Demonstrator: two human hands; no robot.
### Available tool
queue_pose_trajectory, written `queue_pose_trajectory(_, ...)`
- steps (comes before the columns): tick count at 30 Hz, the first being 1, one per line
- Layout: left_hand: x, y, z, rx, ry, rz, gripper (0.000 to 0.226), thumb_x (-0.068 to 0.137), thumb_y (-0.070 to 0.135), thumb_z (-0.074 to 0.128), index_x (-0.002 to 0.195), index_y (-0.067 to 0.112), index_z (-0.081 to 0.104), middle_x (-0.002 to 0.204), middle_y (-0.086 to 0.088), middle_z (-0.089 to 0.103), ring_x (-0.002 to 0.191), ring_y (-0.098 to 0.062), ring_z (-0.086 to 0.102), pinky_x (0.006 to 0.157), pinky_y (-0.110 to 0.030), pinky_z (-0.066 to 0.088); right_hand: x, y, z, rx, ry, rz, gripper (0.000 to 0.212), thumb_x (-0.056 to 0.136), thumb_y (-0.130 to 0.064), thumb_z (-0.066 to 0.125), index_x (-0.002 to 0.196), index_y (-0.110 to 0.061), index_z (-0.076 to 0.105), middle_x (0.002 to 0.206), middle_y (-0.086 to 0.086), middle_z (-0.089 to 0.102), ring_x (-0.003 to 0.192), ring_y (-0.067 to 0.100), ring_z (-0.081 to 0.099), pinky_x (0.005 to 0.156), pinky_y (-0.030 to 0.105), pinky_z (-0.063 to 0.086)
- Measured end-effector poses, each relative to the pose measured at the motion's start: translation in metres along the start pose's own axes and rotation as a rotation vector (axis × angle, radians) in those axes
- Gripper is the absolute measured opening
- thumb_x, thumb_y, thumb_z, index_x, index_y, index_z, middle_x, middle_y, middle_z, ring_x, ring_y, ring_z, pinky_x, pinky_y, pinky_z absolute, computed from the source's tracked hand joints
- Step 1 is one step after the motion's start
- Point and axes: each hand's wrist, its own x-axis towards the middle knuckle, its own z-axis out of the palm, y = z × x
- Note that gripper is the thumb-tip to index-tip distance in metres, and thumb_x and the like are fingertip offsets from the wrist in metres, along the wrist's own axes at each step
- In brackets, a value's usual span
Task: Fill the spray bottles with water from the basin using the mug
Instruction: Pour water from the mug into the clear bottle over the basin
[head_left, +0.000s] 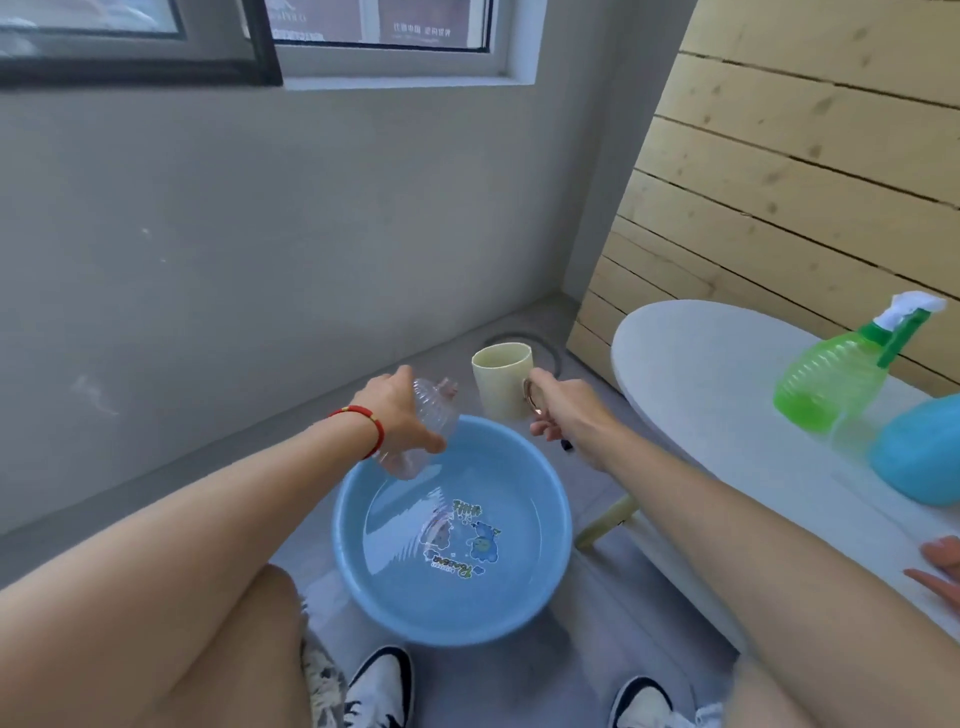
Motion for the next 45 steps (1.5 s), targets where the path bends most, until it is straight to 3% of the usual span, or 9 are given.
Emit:
queue_pose_trajectory(5,0.016,-0.025,0.014,0.082,-0.087,-0.014,0.100,0.058,0.042,0.099,0.139,0.017,0.046,0.127,-0.008,0.063,0.114,-0.030,0.061,0.096,-0.040,0.053,0.027,0.061,0.049,-0.308,-0.089,0.023,0.043,0.097,-0.043,0.047,0.069,-0.013,0.060,0.071,0.015,0.069,0.059,0.025,0.063,0.056,0.026,0.046)
queue_pose_trajectory(11,0.034,-0.047,0.024,0.140,-0.276,-0.015,0.107,0.057,0.052,0.097,0.147,0.033,0.042,0.137,0.004,0.057,0.121,-0.024,0.058,0.088,-0.036,0.056,0.065,0.169,0.103,-0.487,-0.080,0.201,0.050,0.098,-0.037,0.048,0.132,0.000,0.053,0.121,0.015,0.045,0.110,0.039,0.056,0.079,0.036,0.037)
queue_pose_trajectory(14,0.037,-0.047,0.029,0.154,-0.332,-0.025,0.114,0.057,0.053,0.097,0.152,0.034,0.037,0.142,0.005,0.053,0.124,-0.024,0.056,0.085,-0.037,0.058,0.061,0.185,0.117,-0.561,-0.008,0.140,0.039,0.094,-0.031,0.051,0.126,-0.010,0.049,0.110,0.006,0.043,0.109,0.037,0.057,0.077,0.038,0.034)
queue_pose_trajectory(18,0.037,-0.046,0.032,0.134,-0.375,-0.068,0.110,0.060,0.047,0.098,0.151,0.036,0.038,0.140,0.004,0.052,0.121,-0.026,0.058,0.077,-0.045,0.065,0.044,0.193,0.128,-1.103,-0.073,-0.128,0.027,0.101,-0.015,0.048,0.123,-0.016,0.064,0.139,0.006,0.041,0.126,0.033,0.051,0.070,0.036,0.041)
queue_pose_trajectory(23,0.035,-0.050,0.034,0.156,-0.409,-0.092,0.112,0.059,0.048,0.098,0.151,0.037,0.037,0.140,0.007,0.052,0.116,-0.026,0.061,0.073,-0.046,0.066,0.032,0.208,0.152,-1.318,-0.170,-0.150,0.037,0.102,-0.010,0.042,0.133,-0.010,0.061,0.140,0.013,0.053,0.123,0.038,0.056,0.087,0.038,0.059)
queue_pose_trajectory(30,0.031,-0.061,0.030,0.193,-0.383,-0.077,0.108,0.060,0.050,0.097,0.150,0.037,0.038,0.139,0.005,0.054,0.117,-0.026,0.060,0.084,-0.041,0.061,0.030,0.195,0.148,-0.968,-0.337,-0.020,0.042,0.095,-0.007,0.048,0.134,-0.017,0.061,0.134,0.014,0.064,0.125,0.039,0.058,0.098,0.036,0.046)
queue_pose_trajectory(35,0.030,-0.064,0.025,0.140,-0.373,-0.088,0.103,0.060,0.046,0.098,0.145,0.036,0.041,0.135,0.005,0.054,0.115,-0.026,0.060,0.078,-0.046,0.065,0.031,0.183,0.127,-0.265,-0.359,0.158,0.033,0.107,-0.021,0.040,0.078,-0.013,0.054,0.082,0.012,0.060,0.069,0.034,0.069,0.076,0.039,0.061)
queue_pose_trajectory(38,0.031,-0.066,0.023,0.118,-0.366,-0.075,0.099,0.060,0.045,0.098,0.141,0.036,0.043,0.130,0.005,0.054,0.111,-0.025,0.061,0.073,-0.046,0.066,0.025,0.172,0.116,0.074,-0.384,0.216,0.040,0.109,-0.028,0.039,0.075,-0.009,0.049,0.071,0.012,0.058,0.068,0.034,0.067,0.077,0.040,0.063)
queue_pose_trajectory(45,0.032,-0.073,0.016,0.097,-0.305,-0.048,0.104,0.056,0.048,0.097,0.142,0.037,0.040,0.124,0.006,0.054,0.105,-0.022,0.063,0.065,-0.042,0.066,0.014,0.109,0.068,0.118,-0.336,0.058,0.038,0.107,-0.022,0.039,0.070,-0.013,0.042,0.056,0.006,0.056,0.071,0.031,0.068,0.096,0.051,0.058)
